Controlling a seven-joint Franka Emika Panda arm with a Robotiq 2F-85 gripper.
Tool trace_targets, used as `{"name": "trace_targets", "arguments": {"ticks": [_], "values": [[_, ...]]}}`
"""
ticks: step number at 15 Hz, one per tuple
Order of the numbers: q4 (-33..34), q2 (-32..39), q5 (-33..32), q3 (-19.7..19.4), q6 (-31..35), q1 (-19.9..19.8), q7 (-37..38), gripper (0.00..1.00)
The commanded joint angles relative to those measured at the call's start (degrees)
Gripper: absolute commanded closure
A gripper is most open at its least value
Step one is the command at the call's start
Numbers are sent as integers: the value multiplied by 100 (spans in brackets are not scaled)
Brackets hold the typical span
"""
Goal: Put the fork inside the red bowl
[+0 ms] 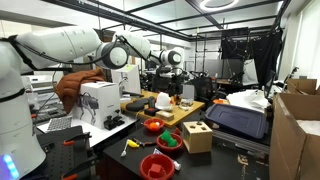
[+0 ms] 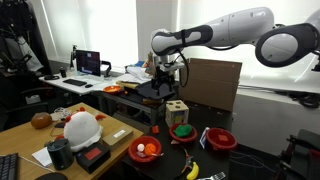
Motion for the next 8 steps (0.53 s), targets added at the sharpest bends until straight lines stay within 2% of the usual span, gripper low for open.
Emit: {"name": "trace_targets", "arguments": {"ticks": [1,5,6,7,8], "values": [[-262,-273,-51,-24,271,-207,-423,0],[-289,-365,54,71,322,-521,-947,0],[-371,-463,243,274,-55,-680,-1353,0],[-4,-122,62,54,211,-487,-916,0],[-6,-146,120,143,116,-577,-1110,0]]}}
